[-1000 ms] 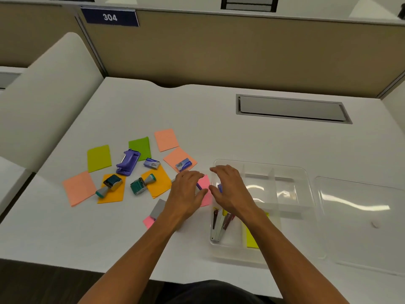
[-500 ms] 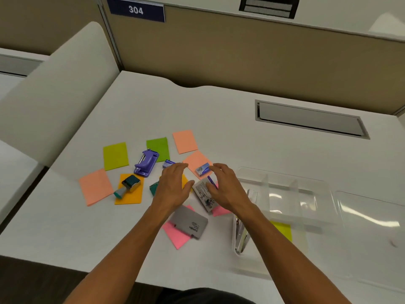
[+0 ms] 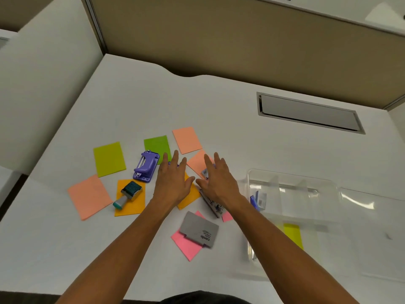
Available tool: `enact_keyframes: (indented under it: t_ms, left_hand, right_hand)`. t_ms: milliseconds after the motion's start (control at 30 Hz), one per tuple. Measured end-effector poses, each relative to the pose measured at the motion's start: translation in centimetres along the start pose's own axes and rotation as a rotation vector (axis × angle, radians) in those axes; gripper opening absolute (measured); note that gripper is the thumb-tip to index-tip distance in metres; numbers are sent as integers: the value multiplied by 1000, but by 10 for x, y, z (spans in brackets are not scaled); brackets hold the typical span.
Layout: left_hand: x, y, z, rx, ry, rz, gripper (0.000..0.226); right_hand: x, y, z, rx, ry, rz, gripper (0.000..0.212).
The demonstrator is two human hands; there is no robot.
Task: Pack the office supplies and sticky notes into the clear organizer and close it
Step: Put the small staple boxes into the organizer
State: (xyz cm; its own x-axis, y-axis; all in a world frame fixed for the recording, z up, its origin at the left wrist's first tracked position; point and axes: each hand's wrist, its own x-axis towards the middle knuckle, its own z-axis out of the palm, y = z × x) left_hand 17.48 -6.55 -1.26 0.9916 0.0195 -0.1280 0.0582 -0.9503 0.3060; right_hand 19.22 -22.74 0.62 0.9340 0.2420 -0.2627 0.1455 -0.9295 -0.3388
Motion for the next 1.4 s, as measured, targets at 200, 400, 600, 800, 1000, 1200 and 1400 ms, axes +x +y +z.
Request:
enact_keyframes:
  t_ms: [200, 400, 600, 800, 1000, 1200, 1400]
  left_hand:
    - [11, -7, 14, 123, -55, 35, 59]
    - [16, -14, 19, -81, -39, -5, 45]
    - [15, -15, 17, -65, 26, 18, 37]
    - [4, 1, 5, -175, 135, 79, 34]
    - [-11, 28, -8, -337, 158, 139, 36]
    - [-25, 69, -12, -426, 188, 235, 34]
    - [-38, 113, -8, -455, 138, 283, 34]
  right_hand:
    - [9, -3, 10, -160, -108, 52, 71]
    - [14, -9, 6, -126, -79, 93, 35]
    - [10, -5, 1, -100, 11, 27, 25]
    - [-1, -4, -8, -69, 76, -18, 18]
    - [-15, 3, -33, 47, 137, -9, 16]
    - [-41, 32, -55, 143, 250, -23, 23]
    - [-72, 79, -66, 135, 316, -23, 39]
